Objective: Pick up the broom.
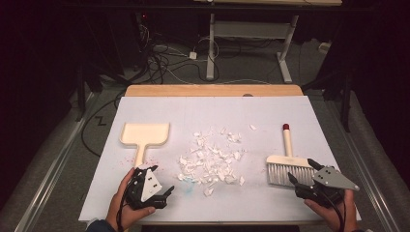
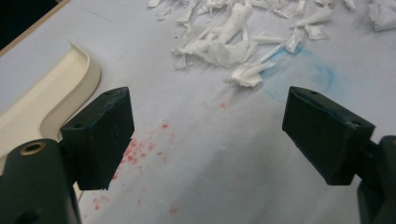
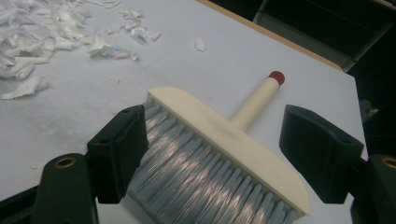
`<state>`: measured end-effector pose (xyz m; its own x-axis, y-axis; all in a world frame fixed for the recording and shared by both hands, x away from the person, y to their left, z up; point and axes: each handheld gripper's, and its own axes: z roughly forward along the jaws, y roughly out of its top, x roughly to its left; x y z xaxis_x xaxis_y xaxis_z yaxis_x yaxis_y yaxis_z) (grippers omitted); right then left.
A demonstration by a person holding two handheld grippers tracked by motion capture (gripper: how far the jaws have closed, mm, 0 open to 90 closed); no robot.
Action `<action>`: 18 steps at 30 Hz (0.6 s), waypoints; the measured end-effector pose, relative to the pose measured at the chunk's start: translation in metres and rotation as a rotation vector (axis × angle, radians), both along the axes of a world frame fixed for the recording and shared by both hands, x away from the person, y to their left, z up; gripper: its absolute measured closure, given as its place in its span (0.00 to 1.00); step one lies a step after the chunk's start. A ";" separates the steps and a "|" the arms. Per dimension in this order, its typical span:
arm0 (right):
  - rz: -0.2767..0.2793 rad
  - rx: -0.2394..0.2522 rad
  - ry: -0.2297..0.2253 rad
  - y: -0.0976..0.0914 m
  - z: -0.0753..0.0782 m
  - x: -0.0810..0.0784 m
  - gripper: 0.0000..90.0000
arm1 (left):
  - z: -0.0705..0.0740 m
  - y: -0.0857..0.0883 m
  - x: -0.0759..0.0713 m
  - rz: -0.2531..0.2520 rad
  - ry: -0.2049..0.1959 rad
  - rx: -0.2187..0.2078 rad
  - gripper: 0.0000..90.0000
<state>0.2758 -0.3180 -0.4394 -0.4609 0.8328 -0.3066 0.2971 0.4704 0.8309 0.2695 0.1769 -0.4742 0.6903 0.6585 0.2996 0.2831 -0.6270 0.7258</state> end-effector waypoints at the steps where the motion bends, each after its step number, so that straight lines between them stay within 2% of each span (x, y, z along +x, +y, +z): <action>1: -0.008 -0.008 0.005 0.000 -0.001 0.000 0.27 | 0.000 -0.001 0.001 -0.003 0.000 -0.004 0.18; 4: -0.019 -0.011 0.004 -0.003 -0.001 -0.001 0.27 | -0.002 -0.003 0.002 -0.014 0.006 0.005 0.18; 7: -0.052 0.012 0.000 -0.007 0.001 0.001 0.27 | -0.001 -0.003 0.001 -0.017 0.002 0.003 0.18; 11: -0.064 -0.009 -0.007 -0.007 0.004 0.005 0.26 | -0.001 -0.003 0.002 -0.017 0.004 0.000 0.18; 13: -0.079 -0.012 -0.014 -0.008 0.007 0.008 0.26 | -0.002 -0.005 0.002 -0.024 0.006 0.004 0.18; 16: -0.105 0.010 -0.008 -0.010 0.012 0.019 0.25 | -0.002 -0.005 0.002 -0.023 0.008 0.012 0.18; 18: -0.128 0.016 0.010 -0.008 0.014 0.029 0.23 | -0.002 -0.004 0.003 -0.018 0.011 0.010 0.18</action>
